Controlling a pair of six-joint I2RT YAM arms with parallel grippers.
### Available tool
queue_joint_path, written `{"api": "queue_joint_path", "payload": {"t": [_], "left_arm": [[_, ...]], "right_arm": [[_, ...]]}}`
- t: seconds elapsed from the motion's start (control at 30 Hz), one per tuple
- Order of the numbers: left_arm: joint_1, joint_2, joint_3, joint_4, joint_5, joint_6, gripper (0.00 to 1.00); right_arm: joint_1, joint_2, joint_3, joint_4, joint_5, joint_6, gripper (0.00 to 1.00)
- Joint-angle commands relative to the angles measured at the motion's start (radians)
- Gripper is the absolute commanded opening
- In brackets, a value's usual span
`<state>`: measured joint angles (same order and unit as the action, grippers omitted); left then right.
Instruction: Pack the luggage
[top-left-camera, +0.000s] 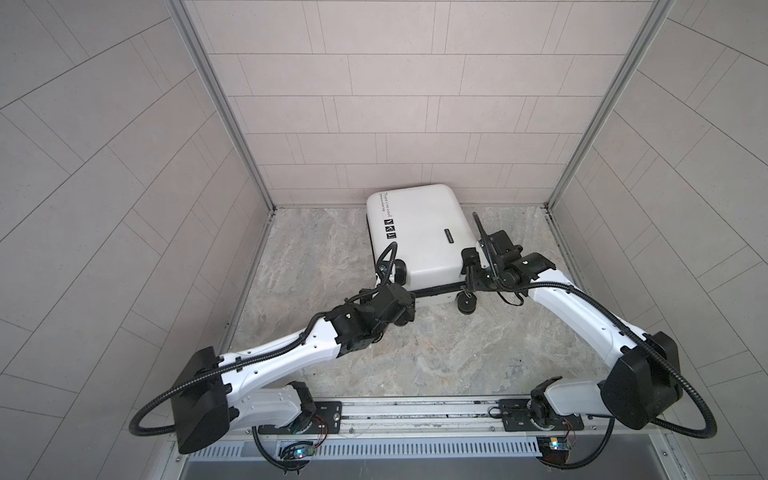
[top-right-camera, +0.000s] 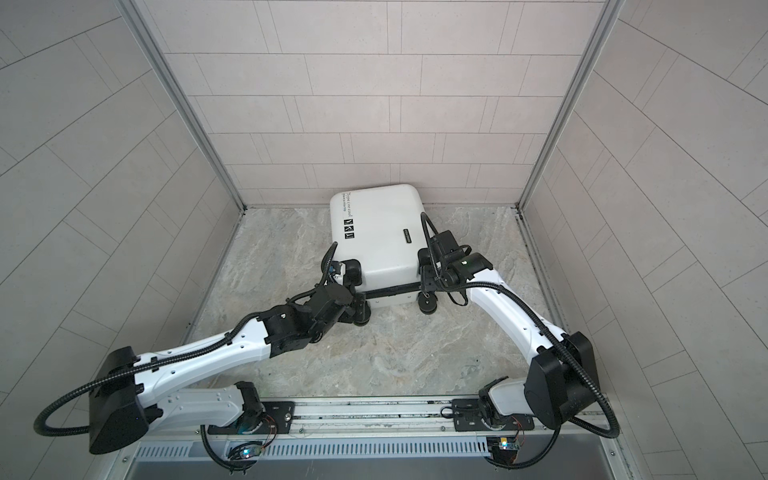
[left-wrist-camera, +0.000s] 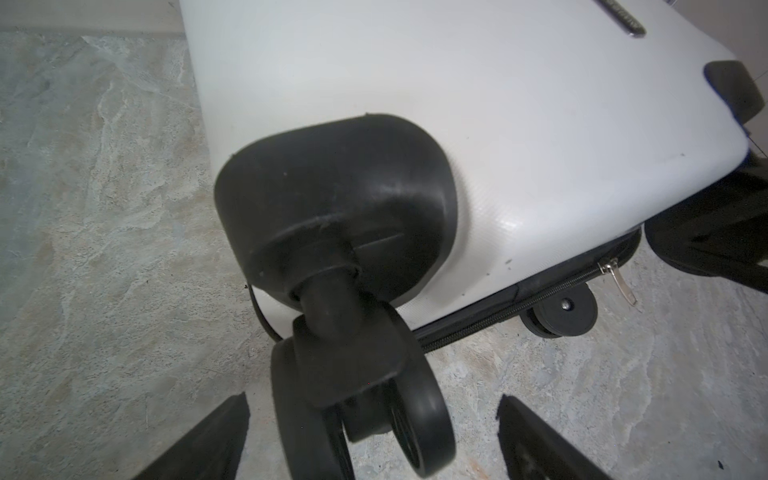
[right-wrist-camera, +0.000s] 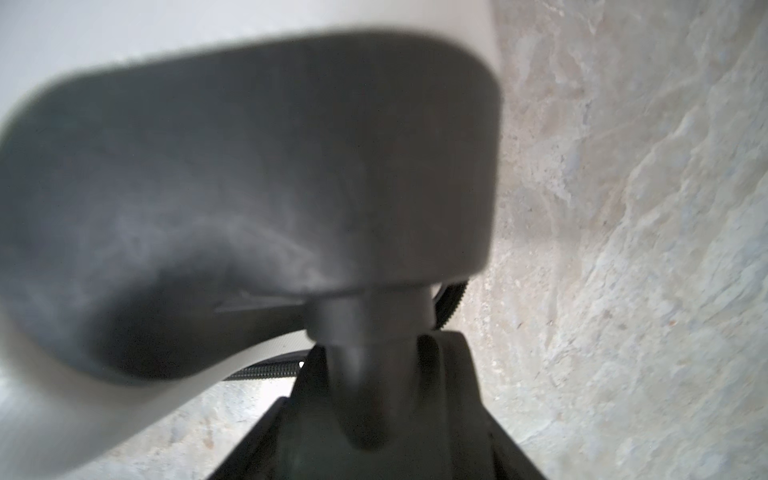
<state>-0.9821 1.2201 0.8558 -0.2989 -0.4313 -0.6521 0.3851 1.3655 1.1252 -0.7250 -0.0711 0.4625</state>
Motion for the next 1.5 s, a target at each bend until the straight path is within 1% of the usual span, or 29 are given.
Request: {"api": "queue_joint_path", "payload": {"t": [0.0,0.07,0.13,0.17,0.23,0.37,0.43,0.47,0.5,0.7,0.83,0.93,1.1,1.23,1.47], "left_arm": [[0.012,0.024,-0.008,0.041,0.007,-0.02,0.96],[0.016,0.037,-0.011,0.044,0.011,-0.017,0.91],[0.025,0.044,-0.016,0.044,0.013,-0.013,0.81],[0.029,0.043,-0.02,0.044,0.013,-0.012,0.74],[0.047,0.033,-0.028,0.038,0.013,-0.014,0.55],[0.095,0.009,-0.041,0.022,0.026,-0.005,0.25],[0.123,-0.009,-0.048,0.008,0.034,0.01,0.09],[0.139,-0.017,-0.051,-0.001,0.037,0.017,0.03],[0.157,-0.028,-0.053,-0.011,0.04,0.028,0.0],[0.277,-0.088,-0.072,-0.029,0.061,0.106,0.0],[0.374,-0.083,-0.081,-0.008,0.125,0.145,0.0],[0.411,-0.072,-0.076,0.017,0.14,0.176,0.0],[0.449,-0.022,-0.06,0.094,0.189,0.227,0.0],[0.452,0.04,-0.037,0.17,0.221,0.277,0.0],[0.455,0.14,0.007,0.296,0.272,0.364,0.0]], "right_arm": [[-0.002,0.011,0.006,0.002,0.022,-0.013,0.55],[-0.002,0.014,0.006,-0.002,0.032,-0.019,0.48],[-0.002,0.016,0.004,-0.003,0.031,-0.026,0.39],[0.0,0.016,0.003,-0.003,0.027,-0.03,0.36],[0.006,0.014,-0.003,0.003,0.015,-0.03,0.29],[0.048,0.016,-0.004,0.009,0.002,-0.017,0.2],[0.077,0.016,-0.006,0.018,-0.002,0.002,0.17],[0.095,0.016,-0.006,0.022,-0.004,0.012,0.16],[0.113,0.015,-0.005,0.024,-0.003,0.022,0.15],[0.244,0.022,0.006,0.053,0.006,0.093,0.13],[0.331,0.04,0.027,0.059,0.032,0.136,0.12],[0.381,0.052,0.032,0.074,0.046,0.169,0.11],[0.448,0.068,0.018,0.111,0.094,0.236,0.1],[0.48,0.066,-0.018,0.164,0.109,0.299,0.09],[0.546,0.041,-0.036,0.174,0.172,0.371,0.1]]}}
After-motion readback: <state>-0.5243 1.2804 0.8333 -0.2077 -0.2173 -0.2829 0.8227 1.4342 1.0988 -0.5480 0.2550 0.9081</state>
